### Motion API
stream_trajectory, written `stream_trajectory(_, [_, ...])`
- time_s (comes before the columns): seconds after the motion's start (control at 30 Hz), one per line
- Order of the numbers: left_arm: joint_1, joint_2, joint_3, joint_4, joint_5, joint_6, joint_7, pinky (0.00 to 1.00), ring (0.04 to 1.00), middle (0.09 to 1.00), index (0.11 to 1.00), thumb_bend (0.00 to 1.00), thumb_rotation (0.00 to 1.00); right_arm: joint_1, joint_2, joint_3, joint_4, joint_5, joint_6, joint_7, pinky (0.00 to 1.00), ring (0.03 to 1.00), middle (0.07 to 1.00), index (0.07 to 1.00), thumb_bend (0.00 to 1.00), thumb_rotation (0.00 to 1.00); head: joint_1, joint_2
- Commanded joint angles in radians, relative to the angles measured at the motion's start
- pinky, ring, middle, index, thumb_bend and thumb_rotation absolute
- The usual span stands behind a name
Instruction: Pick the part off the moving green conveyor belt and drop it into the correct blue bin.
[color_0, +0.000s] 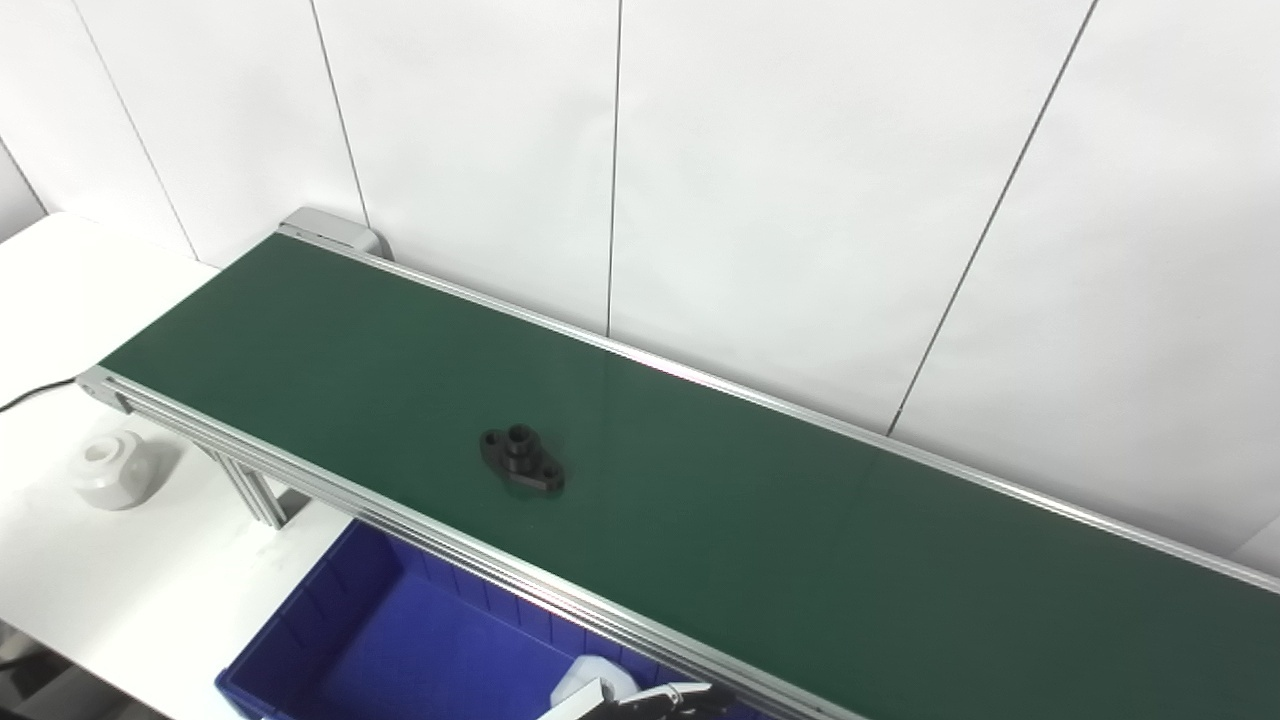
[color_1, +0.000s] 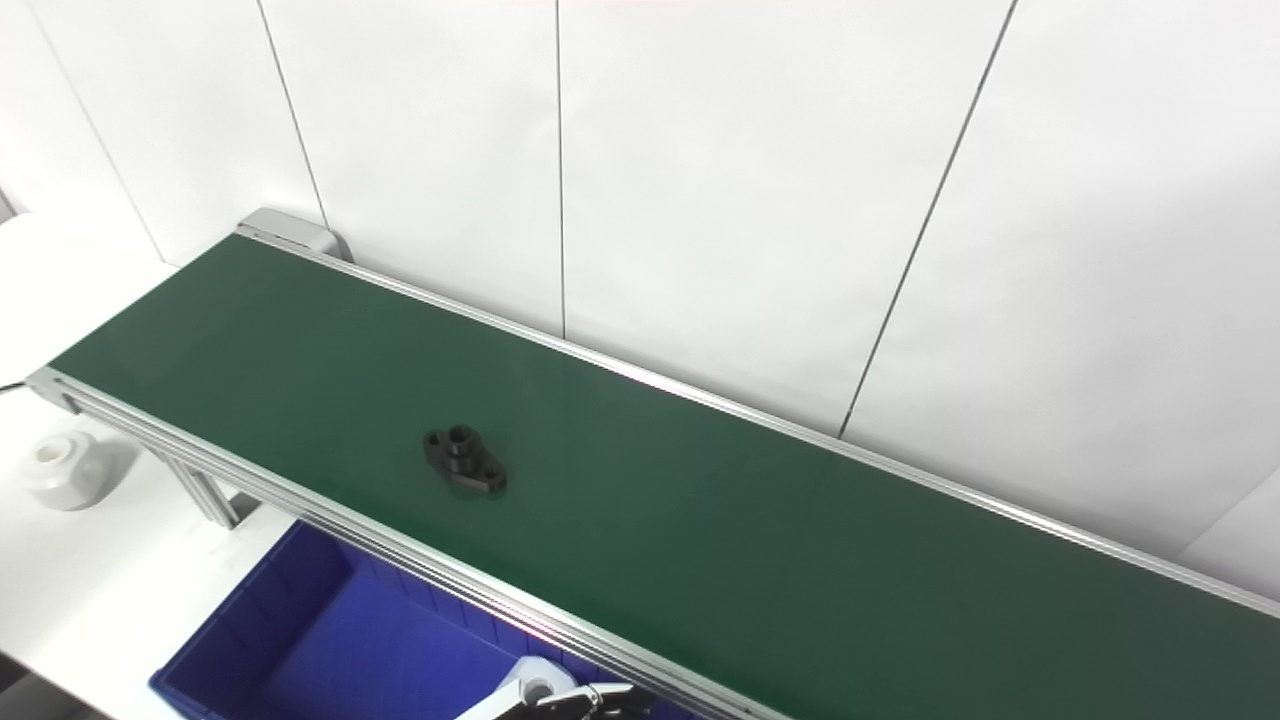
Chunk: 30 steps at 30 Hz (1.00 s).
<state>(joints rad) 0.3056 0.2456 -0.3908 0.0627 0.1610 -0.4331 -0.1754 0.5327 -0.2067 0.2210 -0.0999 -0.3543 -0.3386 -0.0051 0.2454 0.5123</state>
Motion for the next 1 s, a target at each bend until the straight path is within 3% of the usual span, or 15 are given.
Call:
stream_trajectory(0.0, [-0.011,0.005,-0.003,-0.01,-0.014,-0.036,0.015,0.75,0.831,0.879,0.88,0.83,0.4,0.006,0.007,-0.007,-0.032,0.017,-0.047,-0.01,0.87,0.907,0.918,0.94,0.79,0.24,-0.018,0.009])
stream_trajectory(0.13, [-0.017,0.0,-0.012,-0.001,-0.019,-0.037,0.018,0.76,0.834,0.881,0.88,0.82,0.38,0.013,0.017,-0.024,-0.04,0.025,-0.069,-0.034,0.84,0.888,0.909,0.93,0.8,0.25,-0.038,0.018])
stream_trajectory(0.23, [-0.019,0.0,-0.014,-0.003,-0.021,-0.037,0.021,0.76,0.837,0.882,0.879,0.83,0.39,0.018,0.022,-0.033,-0.054,0.05,-0.107,-0.052,0.87,0.899,0.916,0.934,0.78,0.25,-0.103,0.042])
stream_trajectory(0.27, [-0.019,0.0,-0.013,-0.004,-0.026,-0.037,0.02,0.77,0.844,0.886,0.882,0.83,0.38,0.017,0.022,-0.034,-0.058,0.052,-0.12,-0.062,0.85,0.884,0.906,0.925,0.78,0.24,-0.103,0.042])
stream_trajectory(0.43, [-0.016,0.014,-0.001,-0.021,-0.04,-0.037,0.02,0.78,0.854,0.896,0.895,0.84,0.39,0.001,0.043,-0.053,-0.156,0.052,-0.113,-0.064,0.7,0.8,0.854,0.893,0.79,0.28,-0.249,0.101])
stream_trajectory(0.47, [-0.019,0.019,0.001,-0.025,-0.043,-0.037,0.018,0.78,0.855,0.897,0.898,0.84,0.39,-0.013,0.053,-0.058,-0.196,0.041,-0.092,-0.058,0.68,0.788,0.845,0.886,0.8,0.29,-0.298,0.139])
stream_trajectory(0.53, [-0.024,0.03,0.002,-0.036,-0.053,-0.036,0.009,0.72,0.82,0.891,0.914,0.84,0.4,-0.039,0.071,-0.065,-0.261,0.019,-0.044,-0.045,0.75,0.826,0.856,0.879,0.81,0.32,-0.342,0.165])
stream_trajectory(0.77, [-0.031,0.057,0.009,-0.072,-0.08,-0.036,-0.021,0.84,0.899,0.944,0.947,0.83,0.43,-0.192,0.11,-0.08,-0.416,-0.039,0.164,0.037,0.79,0.852,0.873,0.89,0.84,0.46,-0.446,0.247])
stream_trajectory(0.97, [-0.027,0.081,0.034,-0.107,-0.111,-0.036,-0.064,0.84,0.897,0.941,0.945,0.83,0.45,-0.383,0.092,-0.066,-0.495,-0.081,0.433,0.198,0.76,0.828,0.868,0.89,0.86,0.49,-0.491,0.31])
